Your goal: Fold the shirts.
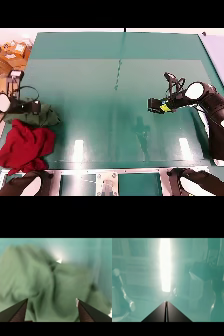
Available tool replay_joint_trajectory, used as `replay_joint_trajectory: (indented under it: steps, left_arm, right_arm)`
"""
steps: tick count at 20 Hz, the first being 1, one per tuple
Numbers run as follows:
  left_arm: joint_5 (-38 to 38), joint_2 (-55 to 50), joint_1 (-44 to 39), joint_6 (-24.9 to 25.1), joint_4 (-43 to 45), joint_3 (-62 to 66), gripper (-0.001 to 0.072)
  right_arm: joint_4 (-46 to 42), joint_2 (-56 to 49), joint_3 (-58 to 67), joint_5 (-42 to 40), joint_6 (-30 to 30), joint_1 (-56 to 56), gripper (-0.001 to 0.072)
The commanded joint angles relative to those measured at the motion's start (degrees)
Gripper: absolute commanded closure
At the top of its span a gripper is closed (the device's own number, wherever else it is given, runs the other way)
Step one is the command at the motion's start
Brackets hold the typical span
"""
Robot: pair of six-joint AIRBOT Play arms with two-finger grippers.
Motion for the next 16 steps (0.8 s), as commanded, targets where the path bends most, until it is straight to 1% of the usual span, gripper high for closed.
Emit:
replay_joint_trajectory:
  steps: [1, 3, 4, 5, 6, 7, 9, 12, 14, 16]
  left_arm:
    - [3.26, -3.08, 2.14, -0.09, 0.52, -6.69, -0.0013]
    - [9.14, -4.87, 2.14, -0.02, 0.98, -10.58, -0.0005]
    - [10.4, -5.6, 2.14, -0.07, 1.14, -10.75, 0.0137]
    - [11.19, -5.86, 2.14, -0.04, 1.29, -10.29, 0.043]
    - [10.82, -5.86, 2.14, 0.04, 1.22, -8.94, 0.0681]
    - [9.94, -5.84, 2.14, -0.09, 0.52, -6.93, 0.0686]
    - [5.01, -5.7, 2.12, 0.02, -1.44, -0.35, 0.0688]
    - [-3.98, -4.48, 0.52, 4.52, -10.01, 13.05, 0.0688]
    - [-8.2, -3.63, -4.9, 4.44, -13.81, 22.27, 0.0689]
    - [-9.97, -3.32, -12.85, 4.39, -17.86, 30.32, 0.0688]
  right_arm:
    - [0.02, 0.02, 0.0, -2.01, 0.0, 0.04, 0.07]
    - [0.02, 0.02, 0.0, -2.01, 0.02, 0.04, 0.07]
    - [0.02, 0.02, 0.0, -2.01, 0.02, 0.04, 0.07]
    - [0.02, 0.02, 0.0, -2.01, 0.02, 0.04, 0.07]
    - [0.02, 0.02, 0.0, -1.99, 0.02, 0.04, 0.0699]
    - [0.02, 0.02, 0.04, -1.95, 0.0, 0.0, 0.07]
    - [-0.07, 0.09, 0.22, -1.77, -0.04, -0.09, 0.07]
    - [-0.31, 0.11, 2.12, 1.07, -0.46, -1.86, 0.07]
    - [-0.42, 0.85, 4.07, 4.22, -2.05, -4.87, 0.07]
    - [-0.39, 2.64, 5.2, 5.64, -2.43, -8.57, 0.07]
